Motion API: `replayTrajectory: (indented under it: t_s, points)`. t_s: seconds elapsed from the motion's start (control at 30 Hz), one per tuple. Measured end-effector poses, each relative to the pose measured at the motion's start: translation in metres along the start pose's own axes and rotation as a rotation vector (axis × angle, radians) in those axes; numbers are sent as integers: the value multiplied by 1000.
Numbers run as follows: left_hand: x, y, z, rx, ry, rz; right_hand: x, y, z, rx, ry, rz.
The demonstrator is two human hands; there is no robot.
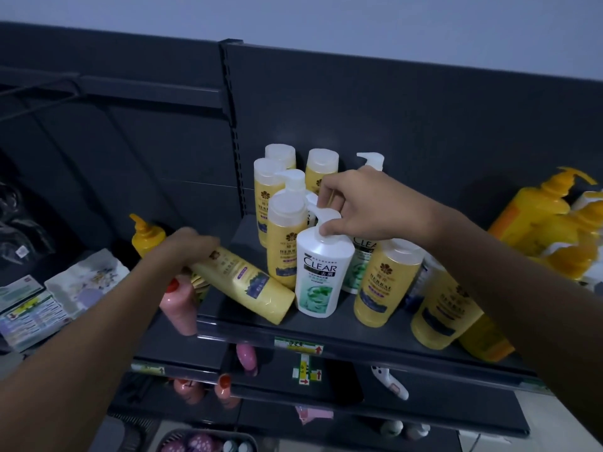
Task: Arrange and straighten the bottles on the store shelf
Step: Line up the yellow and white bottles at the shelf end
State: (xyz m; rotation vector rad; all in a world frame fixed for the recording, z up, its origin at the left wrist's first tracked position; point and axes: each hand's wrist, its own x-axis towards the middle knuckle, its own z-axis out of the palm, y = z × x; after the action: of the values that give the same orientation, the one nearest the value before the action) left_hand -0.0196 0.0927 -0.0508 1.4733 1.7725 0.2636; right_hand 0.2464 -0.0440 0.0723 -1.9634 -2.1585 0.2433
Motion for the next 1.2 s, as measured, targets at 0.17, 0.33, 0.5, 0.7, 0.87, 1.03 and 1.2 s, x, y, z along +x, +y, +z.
replayTrajectory:
  t_s: [0.17, 0.33, 0.5, 0.7, 0.87, 1.03, 1.2]
  points:
    - [-45, 49, -13, 310, 162, 244, -1, -3, -1, -54, -1, -4]
    - [-91, 72, 0, 516, 271, 487, -7, -3, 1, -72, 24, -26]
    - [-116, 71, 12, 633, 238, 662, -10, 0, 1, -89, 70, -52]
    - [-122, 61, 12, 579, 178, 838, -16, 5, -4, -113, 57, -58]
    - [-118, 52, 12, 505, 203, 911, -21, 10, -9, -144, 33, -21]
    - [-111, 54, 17, 504, 231, 956, -28, 15, -12, -141, 45, -1]
    - [-106, 61, 14, 522, 179, 886, -28, 18, -12, -80, 26, -2]
